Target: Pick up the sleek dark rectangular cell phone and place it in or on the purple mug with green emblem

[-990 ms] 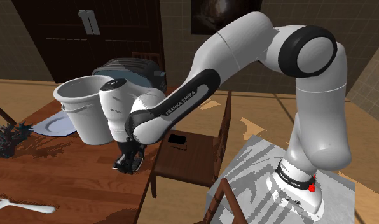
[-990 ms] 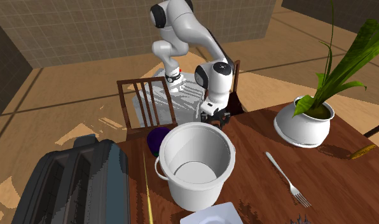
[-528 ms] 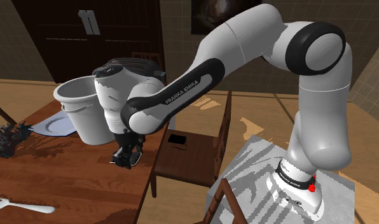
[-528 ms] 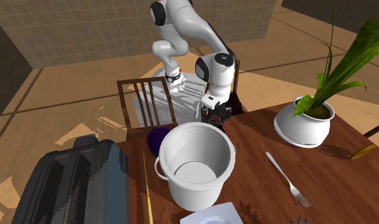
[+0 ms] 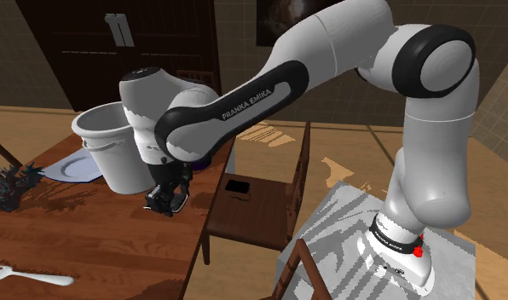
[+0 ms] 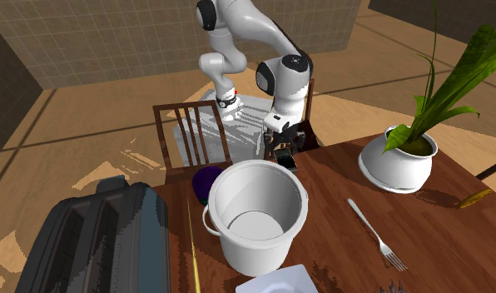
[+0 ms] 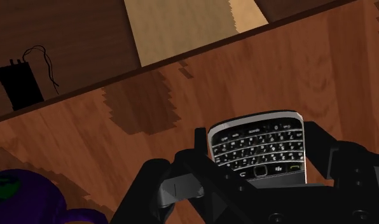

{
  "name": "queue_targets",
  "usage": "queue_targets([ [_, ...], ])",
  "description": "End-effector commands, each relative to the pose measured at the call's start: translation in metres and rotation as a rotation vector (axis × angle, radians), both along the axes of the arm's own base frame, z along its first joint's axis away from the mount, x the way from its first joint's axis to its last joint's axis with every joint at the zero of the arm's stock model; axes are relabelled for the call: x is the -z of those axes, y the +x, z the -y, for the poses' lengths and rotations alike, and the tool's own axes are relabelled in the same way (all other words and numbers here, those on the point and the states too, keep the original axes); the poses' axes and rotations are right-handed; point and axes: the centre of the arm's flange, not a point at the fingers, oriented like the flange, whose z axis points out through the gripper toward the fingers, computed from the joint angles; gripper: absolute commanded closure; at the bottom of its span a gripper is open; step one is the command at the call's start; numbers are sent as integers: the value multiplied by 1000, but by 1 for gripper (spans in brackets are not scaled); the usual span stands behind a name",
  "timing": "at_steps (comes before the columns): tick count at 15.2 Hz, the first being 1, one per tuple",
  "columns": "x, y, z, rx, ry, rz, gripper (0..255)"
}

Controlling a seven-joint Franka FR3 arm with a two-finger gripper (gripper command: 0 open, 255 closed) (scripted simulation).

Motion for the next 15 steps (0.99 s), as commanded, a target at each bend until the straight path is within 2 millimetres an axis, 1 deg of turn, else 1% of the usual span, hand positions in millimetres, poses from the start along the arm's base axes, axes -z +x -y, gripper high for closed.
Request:
queue_targets([
  [1, -13, 0, -1, 0, 0, 0, 255],
  [15, -87, 0, -1, 0, 0, 0, 255],
])
